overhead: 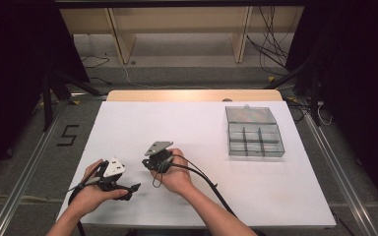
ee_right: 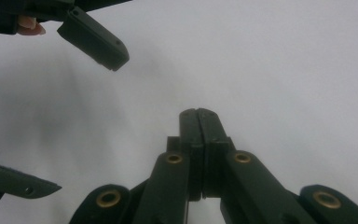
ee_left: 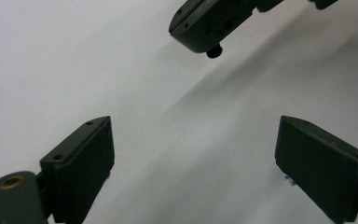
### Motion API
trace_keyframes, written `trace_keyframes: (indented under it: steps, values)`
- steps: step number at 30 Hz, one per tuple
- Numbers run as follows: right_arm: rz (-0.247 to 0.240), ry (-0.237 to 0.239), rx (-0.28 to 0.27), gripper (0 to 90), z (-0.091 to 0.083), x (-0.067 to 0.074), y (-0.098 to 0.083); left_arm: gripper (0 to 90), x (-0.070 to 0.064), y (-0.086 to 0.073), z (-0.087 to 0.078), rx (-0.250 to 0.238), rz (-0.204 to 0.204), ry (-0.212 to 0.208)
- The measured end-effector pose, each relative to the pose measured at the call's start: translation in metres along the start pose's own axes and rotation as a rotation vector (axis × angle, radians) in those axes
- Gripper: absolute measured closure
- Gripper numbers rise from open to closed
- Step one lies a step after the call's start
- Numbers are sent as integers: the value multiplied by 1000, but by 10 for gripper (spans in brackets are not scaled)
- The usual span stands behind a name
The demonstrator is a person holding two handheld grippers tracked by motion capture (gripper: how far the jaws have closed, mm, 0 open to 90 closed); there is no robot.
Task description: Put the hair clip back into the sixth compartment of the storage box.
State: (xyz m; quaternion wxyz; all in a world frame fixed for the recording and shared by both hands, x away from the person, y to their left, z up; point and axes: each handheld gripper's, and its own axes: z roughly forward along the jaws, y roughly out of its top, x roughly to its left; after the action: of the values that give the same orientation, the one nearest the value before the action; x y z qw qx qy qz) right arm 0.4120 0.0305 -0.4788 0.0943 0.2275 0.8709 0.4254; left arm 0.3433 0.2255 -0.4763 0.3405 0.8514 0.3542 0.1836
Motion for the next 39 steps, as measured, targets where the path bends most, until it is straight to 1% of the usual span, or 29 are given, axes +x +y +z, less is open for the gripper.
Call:
trace_keyframes:
  steps: [10, 20, 22, 39]
  values:
    - [5, -23, -11, 900, -16, -11, -2, 114, 0, 0, 1, -2, -2, 2]
    - [29, -56, -28, 900, -33, -22, -8, 114, 0, 0, 1, -4, -3, 6]
    - [40, -62, -29, 900, -36, -25, -10, 115, 1, 1, 1, -2, 2, 4]
    - [67, -107, -48, 900, -62, -42, -19, 115, 1, 1, 1, -1, 0, 11]
